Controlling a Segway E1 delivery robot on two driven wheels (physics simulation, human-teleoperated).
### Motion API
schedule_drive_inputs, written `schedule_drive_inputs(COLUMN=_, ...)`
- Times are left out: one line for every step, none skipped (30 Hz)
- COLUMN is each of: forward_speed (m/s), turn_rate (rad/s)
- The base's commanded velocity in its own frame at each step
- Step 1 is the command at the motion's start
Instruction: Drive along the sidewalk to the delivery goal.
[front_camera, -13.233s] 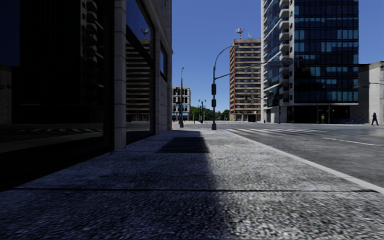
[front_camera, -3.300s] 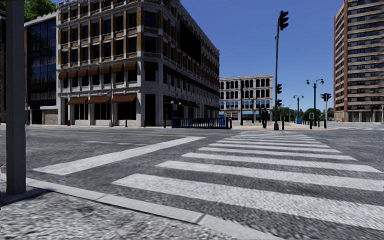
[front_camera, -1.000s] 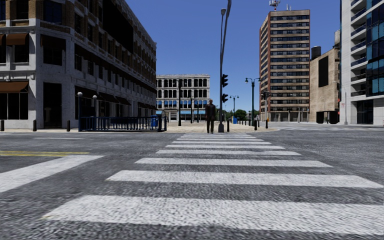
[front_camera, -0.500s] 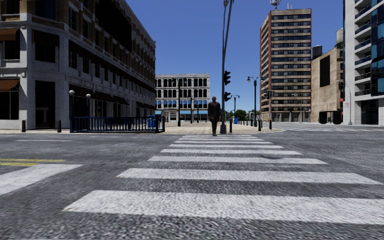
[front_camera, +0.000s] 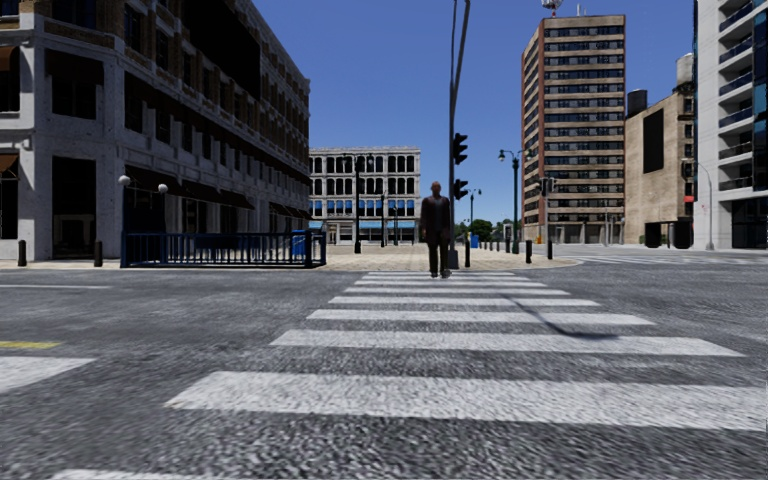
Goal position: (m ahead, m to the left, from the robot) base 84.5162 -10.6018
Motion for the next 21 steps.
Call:
schedule_drive_inputs(forward_speed=1.66, turn_rate=0.14)
schedule_drive_inputs(forward_speed=1.66, turn_rate=0.31)
schedule_drive_inputs(forward_speed=1.66, turn_rate=0.31)
schedule_drive_inputs(forward_speed=1.65, turn_rate=0.42)
schedule_drive_inputs(forward_speed=1.65, turn_rate=0.45)
schedule_drive_inputs(forward_speed=1.65, turn_rate=0.45)
schedule_drive_inputs(forward_speed=1.65, turn_rate=0.46)
schedule_drive_inputs(forward_speed=1.65, turn_rate=0.46)
schedule_drive_inputs(forward_speed=1.65, turn_rate=0.46)
schedule_drive_inputs(forward_speed=1.65, turn_rate=0.35)
schedule_drive_inputs(forward_speed=1.65, turn_rate=0.35)
schedule_drive_inputs(forward_speed=1.65, turn_rate=0.0)
schedule_drive_inputs(forward_speed=1.65, turn_rate=0.0)
schedule_drive_inputs(forward_speed=1.65, turn_rate=0.0)
schedule_drive_inputs(forward_speed=1.65, turn_rate=0.0)
schedule_drive_inputs(forward_speed=1.65, turn_rate=0.0)
schedule_drive_inputs(forward_speed=1.64, turn_rate=0.0)
schedule_drive_inputs(forward_speed=1.64, turn_rate=0.0)
schedule_drive_inputs(forward_speed=1.64, turn_rate=0.0)
schedule_drive_inputs(forward_speed=1.64, turn_rate=0.0)
schedule_drive_inputs(forward_speed=1.64, turn_rate=0.0)
